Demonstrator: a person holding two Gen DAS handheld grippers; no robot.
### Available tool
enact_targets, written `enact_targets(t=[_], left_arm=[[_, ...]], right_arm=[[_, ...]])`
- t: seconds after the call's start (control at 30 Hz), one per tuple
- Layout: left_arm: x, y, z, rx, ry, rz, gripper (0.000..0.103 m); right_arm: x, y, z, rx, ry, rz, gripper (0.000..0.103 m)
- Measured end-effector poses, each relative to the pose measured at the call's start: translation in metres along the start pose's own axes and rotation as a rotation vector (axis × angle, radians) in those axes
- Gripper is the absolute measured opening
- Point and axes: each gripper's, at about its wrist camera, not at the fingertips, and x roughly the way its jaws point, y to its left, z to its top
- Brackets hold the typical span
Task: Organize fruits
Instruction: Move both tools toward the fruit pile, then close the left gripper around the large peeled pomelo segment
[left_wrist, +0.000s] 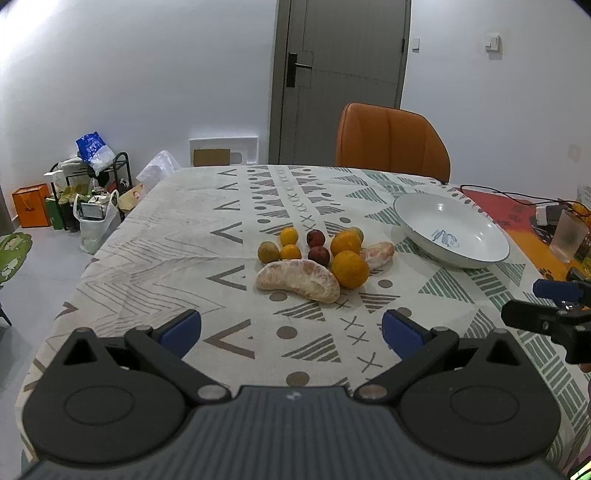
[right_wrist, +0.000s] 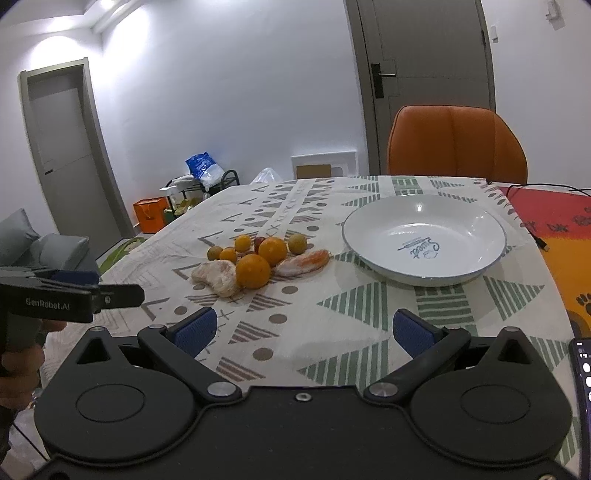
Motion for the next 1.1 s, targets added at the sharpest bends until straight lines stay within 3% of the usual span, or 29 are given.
enact_targets(t=[0.4,0.8,1.1], left_arm=[[0.023,0.008,0.008,-0.031,-0.005,-0.006,0.103],[0.046,0.014,0.022,-0.073,-0.042,-0.027,0.094],[0.07,0.016,0.023,-0.087,0.007,-0.039,0.094]], right_arm=[[0.024,-0.007,-0.001,-0.001,0.026,-0.021,0.103],[0.045,-0.018,0.002,0.052,0.031,0.063,0.102],[0.065,-0.018,0.007,0.078,0.054,0.103,0.086]])
